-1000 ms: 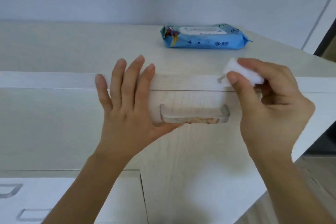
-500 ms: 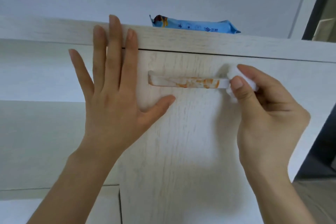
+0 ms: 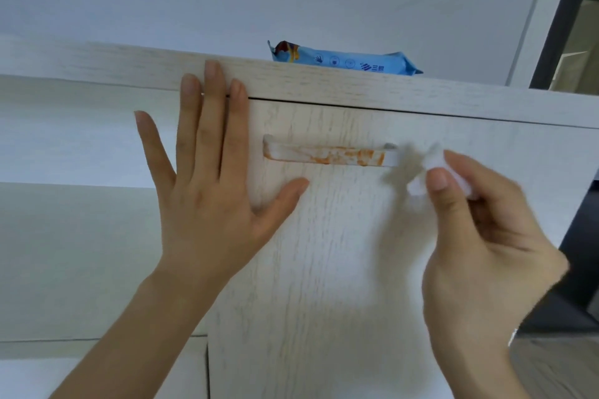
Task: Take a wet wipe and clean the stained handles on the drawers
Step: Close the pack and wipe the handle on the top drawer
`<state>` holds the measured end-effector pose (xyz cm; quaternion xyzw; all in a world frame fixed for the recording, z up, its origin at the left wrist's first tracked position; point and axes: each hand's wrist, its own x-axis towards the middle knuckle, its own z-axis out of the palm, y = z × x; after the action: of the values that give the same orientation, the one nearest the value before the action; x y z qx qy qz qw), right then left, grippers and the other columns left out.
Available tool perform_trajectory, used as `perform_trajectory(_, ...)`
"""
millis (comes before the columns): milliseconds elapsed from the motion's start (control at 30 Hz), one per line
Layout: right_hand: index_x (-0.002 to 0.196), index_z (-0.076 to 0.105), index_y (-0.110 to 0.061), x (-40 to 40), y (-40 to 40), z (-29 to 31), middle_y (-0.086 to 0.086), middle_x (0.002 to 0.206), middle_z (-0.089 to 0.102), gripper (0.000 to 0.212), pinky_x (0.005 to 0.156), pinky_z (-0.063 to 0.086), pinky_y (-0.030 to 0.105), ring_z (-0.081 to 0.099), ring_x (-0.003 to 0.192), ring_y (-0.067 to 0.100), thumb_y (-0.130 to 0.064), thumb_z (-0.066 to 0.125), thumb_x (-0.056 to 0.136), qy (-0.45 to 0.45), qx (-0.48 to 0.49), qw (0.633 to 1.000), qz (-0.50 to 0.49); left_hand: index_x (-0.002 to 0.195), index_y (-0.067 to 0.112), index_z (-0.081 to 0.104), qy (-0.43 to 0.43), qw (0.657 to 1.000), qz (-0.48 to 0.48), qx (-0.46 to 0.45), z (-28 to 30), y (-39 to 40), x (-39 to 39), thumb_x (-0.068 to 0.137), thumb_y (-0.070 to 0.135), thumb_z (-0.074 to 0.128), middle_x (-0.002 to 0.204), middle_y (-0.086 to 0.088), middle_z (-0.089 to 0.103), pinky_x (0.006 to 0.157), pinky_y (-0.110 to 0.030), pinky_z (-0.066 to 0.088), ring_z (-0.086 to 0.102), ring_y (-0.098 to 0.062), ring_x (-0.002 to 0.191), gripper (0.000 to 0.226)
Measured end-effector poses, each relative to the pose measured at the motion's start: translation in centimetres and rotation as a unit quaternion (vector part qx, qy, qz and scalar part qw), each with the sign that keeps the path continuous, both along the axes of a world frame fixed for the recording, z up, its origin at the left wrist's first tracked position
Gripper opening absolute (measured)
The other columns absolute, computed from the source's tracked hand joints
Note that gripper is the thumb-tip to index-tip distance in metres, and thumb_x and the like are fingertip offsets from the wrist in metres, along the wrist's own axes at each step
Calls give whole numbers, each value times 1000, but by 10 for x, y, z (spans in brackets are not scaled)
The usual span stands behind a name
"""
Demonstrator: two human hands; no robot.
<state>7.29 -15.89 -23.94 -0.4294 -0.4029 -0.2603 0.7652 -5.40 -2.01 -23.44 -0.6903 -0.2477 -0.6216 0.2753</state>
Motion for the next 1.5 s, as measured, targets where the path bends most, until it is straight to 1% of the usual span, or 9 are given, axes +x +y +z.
perform_trajectory(133, 103, 61, -23, 7, 7, 6, -11, 102, 61, 23, 87, 44, 16, 58, 98, 2, -10, 66, 85, -167, -32, 983, -69, 144, -7, 20, 2, 1000, 11, -4, -13, 0, 3, 94, 56, 39, 150, -17, 13, 113, -56, 3, 15, -37, 141, 82)
perform_trajectory(267, 103, 62, -18, 12, 11, 3, -7, 99, 61, 21, 82, 43, 11, 56, 96, -7, -7, 65, 86, -162, -18, 984, -70, 144, -6, 21, -9, 1000, 10, -4, -13, 1, 4, 94, 55, 40, 150, -17, 15, 113, -55, 5, 15, -37, 141, 82)
perform_trajectory(567, 101, 60, -26, 22, 5, 8, -13, 98, 60, 19, 83, 43, 13, 56, 91, -6, -12, 62, 88, -147, 0, 987, -72, 143, -6, 21, -9, 1000, 2, 7, -13, 3, 4, 93, 55, 41, 150, -18, 15, 114, -55, 6, 16, -37, 141, 81)
perform_trajectory(667, 102, 61, -22, 15, 8, 7, -10, 100, 60, 20, 85, 45, 14, 57, 95, -4, -9, 64, 87, -173, -12, 982, -72, 144, -5, 21, -10, 1000, 5, 6, -14, 3, 4, 92, 54, 41, 150, -18, 15, 114, -55, 6, 16, -37, 141, 81)
perform_trajectory(933, 103, 63, -16, 7, 16, -2, -2, 98, 63, 22, 82, 47, 14, 58, 96, -5, -5, 65, 84, -133, 10, 990, -46, 143, -5, 21, -14, 1000, -17, 11, -12, 3, 4, 92, 53, 42, 149, -17, 16, 114, -54, 8, 16, -38, 140, 80)
perform_trajectory(1067, 103, 63, -16, 13, 10, 4, -6, 98, 62, 22, 82, 45, 12, 58, 95, -6, -6, 66, 84, -148, -1, 988, -44, 143, -6, 23, -14, 1000, -18, 11, -13, 3, 4, 93, 53, 42, 149, -17, 16, 114, -54, 8, 16, -38, 140, 80)
perform_trajectory(1133, 102, 63, -20, 15, 8, 11, -9, 98, 62, 22, 85, 45, 15, 58, 94, -4, -8, 66, 85, -151, 7, 988, -32, 143, -7, 23, -11, 1000, -21, 9, -13, 3, 4, 93, 53, 42, 149, -17, 15, 114, -53, 8, 15, -38, 140, 80)
perform_trajectory(1267, 103, 63, -16, 11, 10, 12, -6, 101, 61, 22, 87, 44, 17, 58, 95, 11, -6, 68, 85, -243, -17, 966, -86, 143, -7, 23, -10, 1000, -17, 5, -13, 2, 4, 92, 52, 43, 149, -18, 15, 114, -54, 9, 15, -38, 140, 80)
perform_trajectory(1500, 104, 62, -14, 16, 7, 6, -6, 99, 62, 22, 88, 44, 15, 59, 94, 11, -5, 67, 85, -222, -23, 970, -99, 142, -7, 24, -18, 1000, -18, 9, -13, 2, 5, 92, 52, 44, 149, -18, 15, 114, -54, 11, 17, -37, 140, 80)
